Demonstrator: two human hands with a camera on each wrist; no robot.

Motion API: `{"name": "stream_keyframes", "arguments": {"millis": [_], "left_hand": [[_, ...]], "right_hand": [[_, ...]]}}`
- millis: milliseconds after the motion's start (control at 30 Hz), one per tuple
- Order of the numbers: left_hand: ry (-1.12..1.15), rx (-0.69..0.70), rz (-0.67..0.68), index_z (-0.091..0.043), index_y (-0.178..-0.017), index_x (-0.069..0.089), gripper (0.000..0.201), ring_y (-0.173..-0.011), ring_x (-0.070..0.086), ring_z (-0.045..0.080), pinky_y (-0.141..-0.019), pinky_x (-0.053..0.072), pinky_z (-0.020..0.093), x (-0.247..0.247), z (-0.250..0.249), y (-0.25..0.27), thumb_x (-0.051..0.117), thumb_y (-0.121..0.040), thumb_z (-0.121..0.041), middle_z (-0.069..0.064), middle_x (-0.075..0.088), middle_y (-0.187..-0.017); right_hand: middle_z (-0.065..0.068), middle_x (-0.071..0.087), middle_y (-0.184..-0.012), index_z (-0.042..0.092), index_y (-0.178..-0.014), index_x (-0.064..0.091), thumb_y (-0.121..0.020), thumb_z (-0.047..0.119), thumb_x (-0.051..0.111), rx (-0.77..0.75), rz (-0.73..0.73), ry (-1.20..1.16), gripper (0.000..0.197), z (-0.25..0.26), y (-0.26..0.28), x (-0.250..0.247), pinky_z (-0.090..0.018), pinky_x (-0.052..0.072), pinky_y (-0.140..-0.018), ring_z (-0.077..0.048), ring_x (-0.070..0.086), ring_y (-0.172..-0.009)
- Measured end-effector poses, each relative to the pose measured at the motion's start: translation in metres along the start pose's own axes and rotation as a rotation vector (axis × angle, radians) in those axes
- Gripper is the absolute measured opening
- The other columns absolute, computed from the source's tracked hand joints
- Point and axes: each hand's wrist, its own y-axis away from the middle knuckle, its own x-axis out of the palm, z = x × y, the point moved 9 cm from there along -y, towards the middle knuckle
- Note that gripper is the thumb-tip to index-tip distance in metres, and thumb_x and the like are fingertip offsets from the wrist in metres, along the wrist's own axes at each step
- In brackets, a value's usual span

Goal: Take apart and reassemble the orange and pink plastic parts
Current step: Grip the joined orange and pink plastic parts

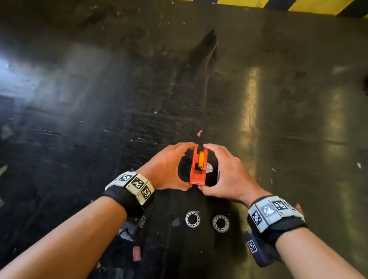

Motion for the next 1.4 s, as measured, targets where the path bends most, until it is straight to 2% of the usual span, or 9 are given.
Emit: {"name": "stream_keyframes", "arguments": {"millis": [100,167,233,333,500,766,900,1099,1399], "left_hand": [[0.005,0.003,0.015,-0.023,-0.154,0.033,0.107,-0.132,0.052,0.014,-0.109,0.035,0.027,-0.007,-0.002,0.014,0.091,-0.065,-0.04,-0.002,0.05,-0.151],[0.028,0.002,0.014,-0.023,-0.151,0.035,0.104,-0.126,0.056,0.013,-0.105,0.037,0.025,-0.008,-0.003,0.022,0.091,-0.065,-0.037,-0.002,0.053,-0.147],[0.047,-0.014,-0.003,-0.022,-0.15,0.036,0.102,-0.125,0.057,0.015,-0.104,0.037,0.026,-0.012,0.001,0.03,0.091,-0.065,-0.034,-0.002,0.053,-0.145],[0.026,-0.081,-0.022,-0.022,-0.152,0.035,0.103,-0.126,0.056,0.016,-0.108,0.04,0.03,-0.018,0.018,0.046,0.091,-0.067,-0.036,-0.003,0.049,-0.15],[-0.36,-0.233,0.126,-0.027,-0.15,0.035,0.103,-0.136,0.046,0.029,-0.108,0.045,0.056,0.005,0.043,0.069,0.085,-0.064,-0.053,-0.002,0.044,-0.151],[-0.696,-0.272,0.191,-0.017,-0.156,0.026,0.114,-0.142,0.04,0.034,-0.112,0.04,0.061,0.042,0.039,0.073,0.085,-0.067,-0.058,0.007,0.036,-0.157],[-0.493,-0.279,0.16,-0.023,-0.163,0.012,0.129,-0.15,0.031,0.036,-0.116,0.034,0.063,0.032,0.029,0.068,0.085,-0.064,-0.063,0.007,0.026,-0.165],[0.287,-0.167,-0.122,-0.019,-0.142,0.056,0.042,-0.115,0.067,0.014,-0.096,0.048,0.024,-0.019,-0.019,0.037,0.056,-0.103,-0.032,0.0,0.071,-0.127],[0.458,-0.174,-0.101,-0.031,-0.11,0.069,0.022,-0.098,0.074,0.007,-0.094,0.059,0.035,0.002,-0.023,0.033,0.074,-0.091,-0.04,-0.006,0.078,-0.104]], "right_hand": [[0.001,0.055,-0.146,0.021,-0.153,0.037,-0.065,0.036,0.093,0.008,0.033,-0.043,0.106,0.01,0.007,0.002,0.001,0.022,-0.108,-0.014,0.055,-0.127],[0.003,0.059,-0.134,0.021,-0.151,0.038,-0.066,0.032,0.094,0.017,0.06,-0.037,0.103,0.016,0.011,0.005,0.012,0.012,-0.092,-0.01,0.054,-0.112],[0.006,0.059,-0.127,0.022,-0.149,0.039,-0.065,0.032,0.094,0.034,0.052,-0.038,0.101,0.015,0.013,0.003,0.009,0.015,-0.095,-0.012,0.053,-0.109],[0.004,0.058,-0.127,0.023,-0.148,0.039,-0.064,0.033,0.094,0.085,0.037,-0.047,0.101,0.009,0.021,-0.004,-0.021,0.036,-0.105,-0.015,0.051,-0.114],[0.0,0.062,-0.131,0.028,-0.146,0.036,-0.06,0.042,0.091,0.09,0.019,-0.039,0.103,0.011,0.024,-0.003,-0.041,0.044,-0.112,-0.022,0.059,-0.122],[0.003,0.062,-0.131,0.026,-0.152,0.032,-0.07,0.033,0.092,0.058,0.036,-0.036,0.103,0.019,0.026,0.011,-0.014,0.034,-0.093,-0.019,0.06,-0.113],[0.003,0.064,-0.127,0.029,-0.152,0.031,-0.07,0.034,0.091,0.073,0.048,-0.049,0.102,0.017,0.027,0.01,-0.028,0.036,-0.097,-0.022,0.062,-0.114],[-0.006,0.053,-0.153,0.024,-0.158,0.029,-0.072,0.031,0.093,0.088,0.046,-0.082,0.107,0.018,0.035,-0.001,-0.024,0.032,-0.101,-0.025,0.05,-0.141],[-0.003,0.06,-0.138,0.028,-0.151,0.036,-0.067,0.038,0.094,0.077,0.027,-0.099,0.103,0.013,0.048,-0.001,-0.033,0.046,-0.101,-0.022,0.055,-0.128]]}}
